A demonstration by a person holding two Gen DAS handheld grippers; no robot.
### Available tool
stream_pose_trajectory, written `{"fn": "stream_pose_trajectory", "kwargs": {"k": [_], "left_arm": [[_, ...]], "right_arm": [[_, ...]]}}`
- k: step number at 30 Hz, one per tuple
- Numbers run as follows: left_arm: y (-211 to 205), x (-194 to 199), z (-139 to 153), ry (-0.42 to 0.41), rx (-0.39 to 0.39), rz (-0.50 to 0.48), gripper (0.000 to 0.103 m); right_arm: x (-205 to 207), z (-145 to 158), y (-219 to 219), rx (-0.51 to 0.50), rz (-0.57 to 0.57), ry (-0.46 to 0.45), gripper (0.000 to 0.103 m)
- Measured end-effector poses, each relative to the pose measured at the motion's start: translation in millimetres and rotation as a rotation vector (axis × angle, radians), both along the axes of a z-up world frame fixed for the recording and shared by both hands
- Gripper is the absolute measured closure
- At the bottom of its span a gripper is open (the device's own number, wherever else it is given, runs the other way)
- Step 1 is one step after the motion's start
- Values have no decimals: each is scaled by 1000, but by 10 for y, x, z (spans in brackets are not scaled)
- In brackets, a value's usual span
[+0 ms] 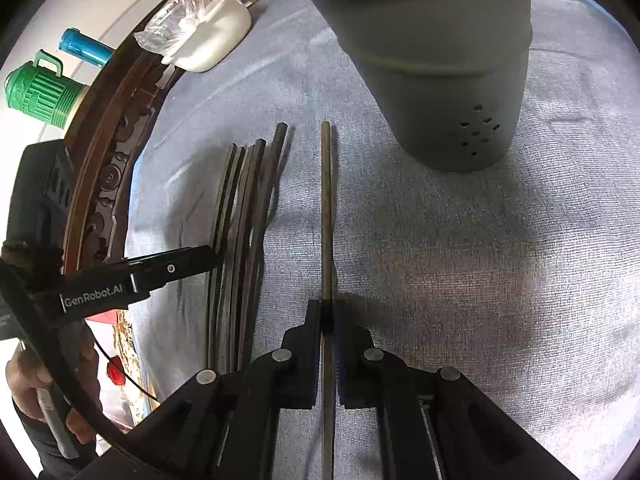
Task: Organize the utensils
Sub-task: 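Lower the left gripper onto another chopstick and close on it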
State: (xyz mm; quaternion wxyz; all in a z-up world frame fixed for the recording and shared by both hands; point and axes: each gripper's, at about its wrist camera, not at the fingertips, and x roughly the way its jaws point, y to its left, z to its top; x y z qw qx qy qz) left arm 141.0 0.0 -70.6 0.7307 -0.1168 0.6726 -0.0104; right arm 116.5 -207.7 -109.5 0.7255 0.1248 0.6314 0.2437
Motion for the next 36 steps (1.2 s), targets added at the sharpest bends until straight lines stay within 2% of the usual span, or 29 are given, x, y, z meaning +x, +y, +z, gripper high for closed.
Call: {"fn": "stream_pose_trajectory", "kwargs": {"k": [6,8,11,18,27,36], "left_arm": [[40,25,-11,9,-14,-15,76],[-4,-34,-65,24,-3,-30,93],[0,-14,-67,32,-12,-38,97],[136,-144,-78,95,-14,-113,97],[289,-110,-132,122,-24,-141,95],[399,44,-219,150,-43,-130,95]], "right_arm": [[19,-8,91,-12,1,-4,94],[19,-9,101,-15,0,-4,94],[20,-12,122,-19,-1,1,94],[139,-13,249,-86,41,63,94],[278,19,706,-302,197,105,94],[407,0,1037,-414,268,166,93]]}}
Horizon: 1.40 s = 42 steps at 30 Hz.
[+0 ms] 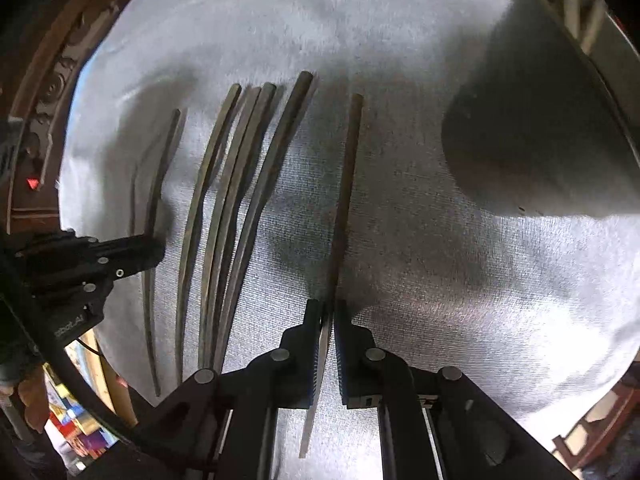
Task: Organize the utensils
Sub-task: 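Lower the left gripper onto another chopstick and close on it, then lift the held chopsticks with both grippers and carry them toward the grey holder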
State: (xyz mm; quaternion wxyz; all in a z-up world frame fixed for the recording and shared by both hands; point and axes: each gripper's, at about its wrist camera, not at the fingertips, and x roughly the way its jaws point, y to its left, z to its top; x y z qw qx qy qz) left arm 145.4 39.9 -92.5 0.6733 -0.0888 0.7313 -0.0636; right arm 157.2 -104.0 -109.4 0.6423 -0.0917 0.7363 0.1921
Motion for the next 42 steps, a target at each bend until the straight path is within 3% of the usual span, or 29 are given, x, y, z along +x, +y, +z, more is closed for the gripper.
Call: {"fn": "stream_pose_trajectory", "kwargs": {"k": [9,17,25,34,42], "left_arm": [[65,60,-74,31,-26,17,95],[-35,87,-103,22,19,3,96],[13,-61,-8,-30,-20,32,97],[294,-314,511,-299,-86,175,97],[456,-609,816,-606,4,300,97]], "right_arm": [[149,8,158,-17,-29,-10,92],[244,27,137,-14,-13,-49,94],[122,167,-82,89,-40,-111,97],[-142,651,-496,261,-141,-330,97],[-543,1014,-848,353,-306,-590,97]]}}
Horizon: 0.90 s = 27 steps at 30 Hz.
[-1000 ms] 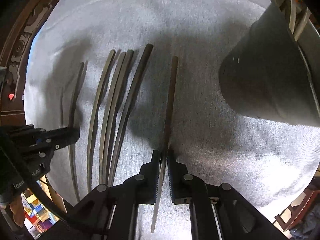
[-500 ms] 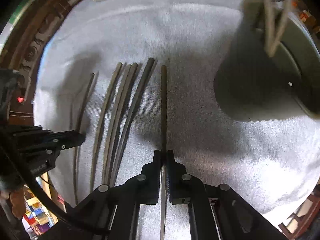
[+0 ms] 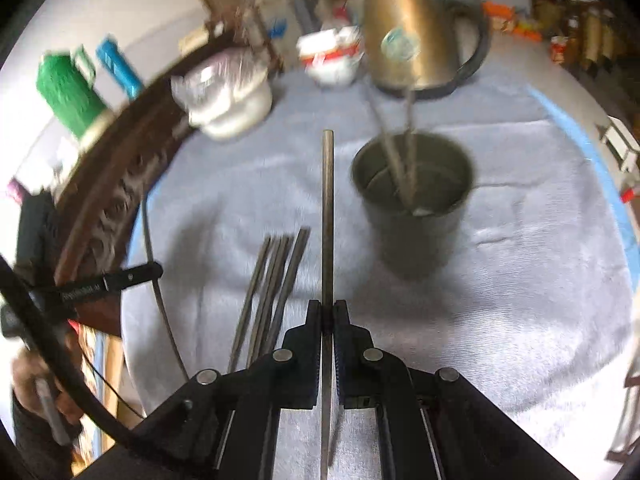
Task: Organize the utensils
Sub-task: 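Lift the held chopsticks with both grippers and carry them toward the grey holder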
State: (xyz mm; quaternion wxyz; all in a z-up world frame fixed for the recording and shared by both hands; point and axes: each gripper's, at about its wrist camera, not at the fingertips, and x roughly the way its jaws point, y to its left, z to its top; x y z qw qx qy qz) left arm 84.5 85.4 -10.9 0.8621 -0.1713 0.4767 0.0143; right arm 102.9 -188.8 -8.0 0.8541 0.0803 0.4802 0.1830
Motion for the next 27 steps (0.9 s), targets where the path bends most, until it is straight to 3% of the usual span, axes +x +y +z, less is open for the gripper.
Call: {"fn": "stream_pose_trajectory", "kwargs": {"k": [7,11,17,27], "left_arm": [[9,-214,108,-188,84,88,97],[-3,-378,188,-265,118,114,97],[-74,-537,181,-347,167,127,97],[-48,-771,255,-374,162,140,97]], "right_arm": [[-232,325,-424,-6,-188,-263,97],[-265,357,-531,-23,-252,-363,97],[-335,160,-507,-62,-268,-389,97],[-681,176,-550,-84,-244,-444,97]]}}
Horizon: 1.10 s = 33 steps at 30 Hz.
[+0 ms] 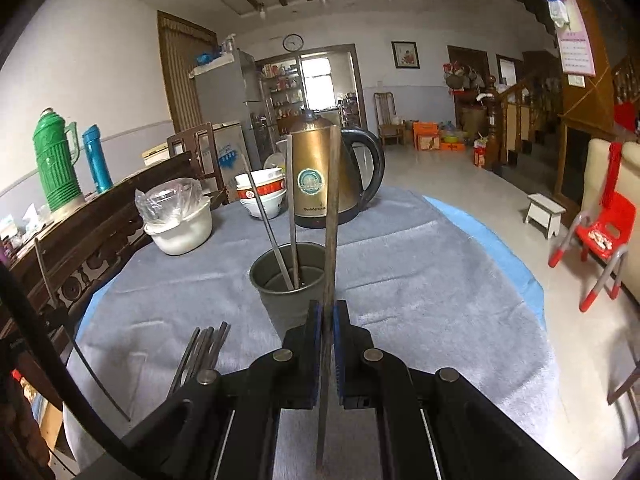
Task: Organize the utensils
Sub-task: 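Lift the held chopsticks with both grippers and carry them toward the grey holder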
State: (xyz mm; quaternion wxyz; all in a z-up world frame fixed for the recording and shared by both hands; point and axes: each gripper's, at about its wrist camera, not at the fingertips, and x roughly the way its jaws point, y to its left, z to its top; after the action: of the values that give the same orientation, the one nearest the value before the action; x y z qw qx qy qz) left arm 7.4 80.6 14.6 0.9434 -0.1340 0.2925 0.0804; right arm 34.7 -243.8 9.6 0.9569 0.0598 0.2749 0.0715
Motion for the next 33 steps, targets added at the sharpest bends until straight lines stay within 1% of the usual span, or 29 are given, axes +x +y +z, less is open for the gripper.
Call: {"fn": "stream_pose_trajectory", "kwargs": {"k": [5,8,16,24,30,33], "left_arm": [[27,-99,4,-8,-8,7,97],[56,-134,5,-10,-25,11,97],[102,-147,63,-17,-69,13,97],[105,-147,244,-53,-133,-9,97],[52,-132,409,-85,-181,-47,97],[14,-117,476,-94,-199,-63,97]], "right_arm": [[-184,41,-61,-4,3,-10,97],[-258,47,-127,11,-6,-8,97],[-209,75,-234,59,-24,4,97],[-167,216,-382,143,-37,-9,97],[-126,390,-499,199,-48,-43,97],[-107,457,-537,210,-53,-60,97]]}}
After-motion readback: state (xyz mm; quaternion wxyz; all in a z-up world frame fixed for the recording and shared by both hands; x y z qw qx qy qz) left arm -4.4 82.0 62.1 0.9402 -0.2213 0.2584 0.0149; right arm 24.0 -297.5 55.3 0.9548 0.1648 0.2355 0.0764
